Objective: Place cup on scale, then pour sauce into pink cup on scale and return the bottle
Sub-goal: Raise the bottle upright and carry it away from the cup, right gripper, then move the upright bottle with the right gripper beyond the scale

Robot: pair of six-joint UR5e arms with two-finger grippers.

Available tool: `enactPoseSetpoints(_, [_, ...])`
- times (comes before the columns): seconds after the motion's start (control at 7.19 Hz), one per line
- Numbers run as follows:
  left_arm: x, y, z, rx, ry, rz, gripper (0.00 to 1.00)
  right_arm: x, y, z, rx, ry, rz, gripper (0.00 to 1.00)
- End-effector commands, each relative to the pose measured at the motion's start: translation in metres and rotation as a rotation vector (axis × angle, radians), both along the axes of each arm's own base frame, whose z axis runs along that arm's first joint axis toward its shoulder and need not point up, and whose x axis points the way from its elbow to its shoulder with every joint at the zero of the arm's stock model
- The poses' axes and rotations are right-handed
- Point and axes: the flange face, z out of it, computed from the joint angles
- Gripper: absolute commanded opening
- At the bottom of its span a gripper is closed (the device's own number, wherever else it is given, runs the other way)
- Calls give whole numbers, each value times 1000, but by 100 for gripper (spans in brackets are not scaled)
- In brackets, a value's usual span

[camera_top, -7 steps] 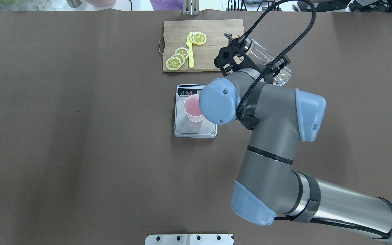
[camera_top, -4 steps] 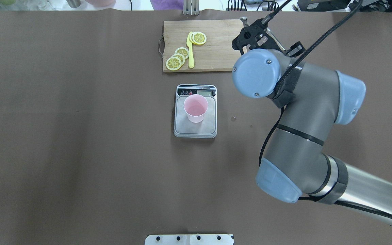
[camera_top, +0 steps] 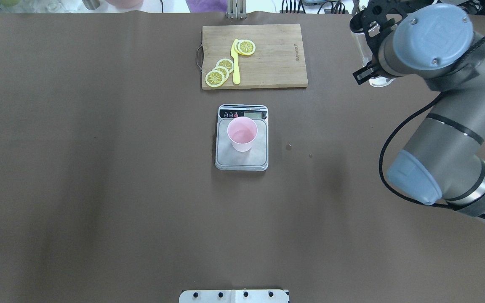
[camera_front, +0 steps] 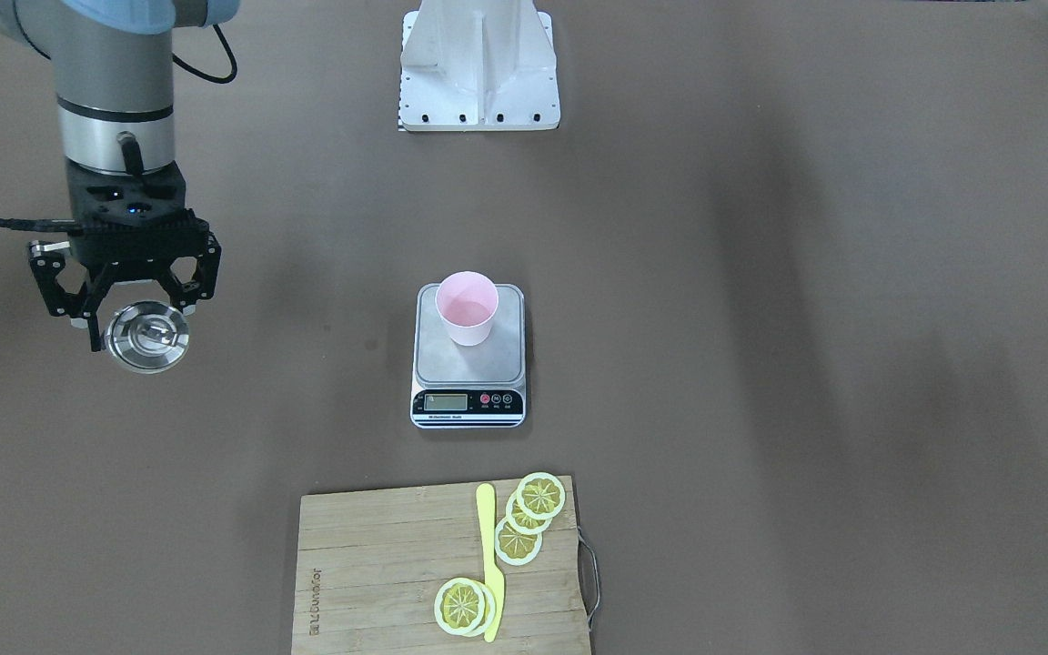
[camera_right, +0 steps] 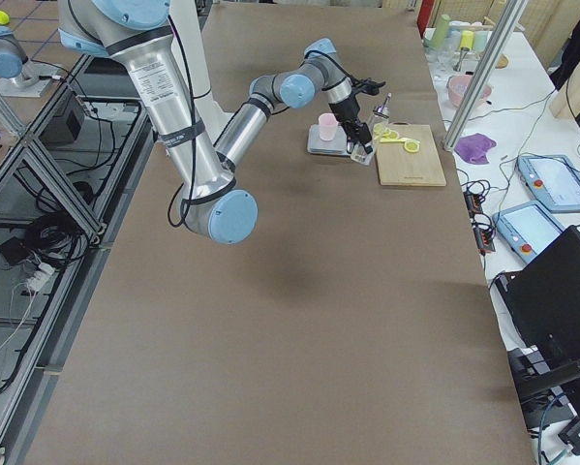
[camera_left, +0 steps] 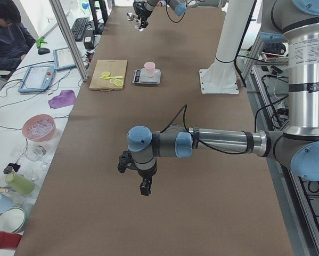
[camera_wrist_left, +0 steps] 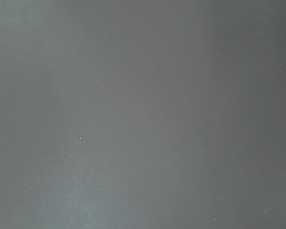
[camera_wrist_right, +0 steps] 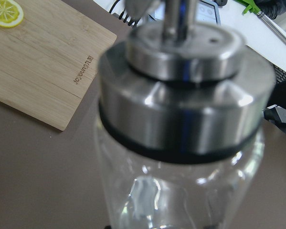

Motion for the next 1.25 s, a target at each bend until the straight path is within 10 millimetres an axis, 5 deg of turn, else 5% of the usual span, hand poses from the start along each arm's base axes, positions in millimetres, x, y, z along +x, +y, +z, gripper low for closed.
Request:
enactPoseSetpoints(0.0, [0,-3,-7,12,1,-2,99,60,-15,42,-63,-49,-38,0])
enactPoseSetpoints(0.56, [0,-2,-18,35,1,-2,99,99,13,128,-9,-211,-21,0])
enactPoseSetpoints(1.11, [0,-1,-20,38,2,-2,99,89,-2,209,113,-444,64,0])
